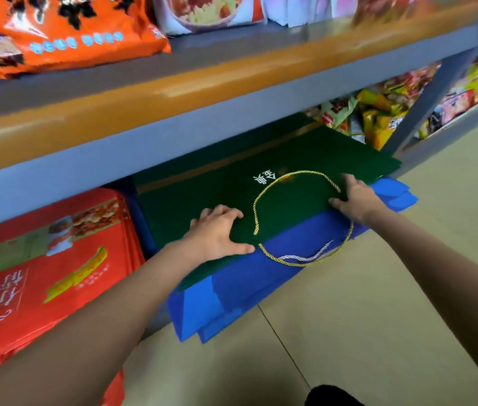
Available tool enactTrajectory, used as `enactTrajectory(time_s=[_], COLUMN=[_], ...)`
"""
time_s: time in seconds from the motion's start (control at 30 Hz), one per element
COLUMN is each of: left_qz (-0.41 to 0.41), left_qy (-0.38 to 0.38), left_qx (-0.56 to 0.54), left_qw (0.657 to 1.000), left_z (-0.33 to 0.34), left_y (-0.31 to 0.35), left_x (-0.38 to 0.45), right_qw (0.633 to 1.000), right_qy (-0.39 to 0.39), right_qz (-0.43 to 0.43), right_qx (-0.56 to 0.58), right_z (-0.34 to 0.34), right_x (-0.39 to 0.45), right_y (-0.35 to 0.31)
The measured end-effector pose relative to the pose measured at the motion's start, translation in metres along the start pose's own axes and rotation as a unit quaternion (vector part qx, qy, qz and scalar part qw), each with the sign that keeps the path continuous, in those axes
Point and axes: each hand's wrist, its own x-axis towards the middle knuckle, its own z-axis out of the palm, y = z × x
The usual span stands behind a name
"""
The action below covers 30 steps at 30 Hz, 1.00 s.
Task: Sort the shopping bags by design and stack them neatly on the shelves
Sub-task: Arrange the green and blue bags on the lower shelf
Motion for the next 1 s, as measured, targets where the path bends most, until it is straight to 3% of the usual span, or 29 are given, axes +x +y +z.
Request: enactTrajectory(time_s=[0.1,0.2,0.43,0.6,0.73,0.9,1.0], left_qz=[-0.022,-0.002,0.032,0.049,0.041,0.052,0.044], left_qy=[-0.052,-0.094,-0.075,-0.075,-0.086,-0.073,-0.079], left_qx=[0.044,0.1,0.049,0.049,0.077,0.107,0.127], left_qw=[0.997,0.991,0.995,0.995,0.993,0.99,0.988], left_z=[-0.003,-0.003,-0.017,-0.031,-0.042,-0.039,-0.037], left_y=[0.013,0.009,-0.005,-0.001,0.007,0.014,0.017], left_x=[0.013,0.024,0.025,0.031,0.028,0.02,0.02], right_qw=[0.998,0.984,0.939,0.958,0.943,0.925,0.899], right_qy=[-0.004,-0.055,-0.154,-0.173,-0.211,-0.267,-0.187], right_qz=[-0.049,-0.149,-0.274,-0.23,-0.205,-0.244,-0.308], right_qx=[-0.047,-0.085,-0.137,-0.007,-0.155,-0.119,-0.248], right_z=[-0.009,-0.016,-0.01,-0.035,-0.049,-0.048,-0.026], right_x=[0.007,0.011,0.004,0.003,-0.007,-0.02,-0.018], right_y=[0.006,-0.006,-0.077,-0.095,-0.077,-0.068,-0.069])
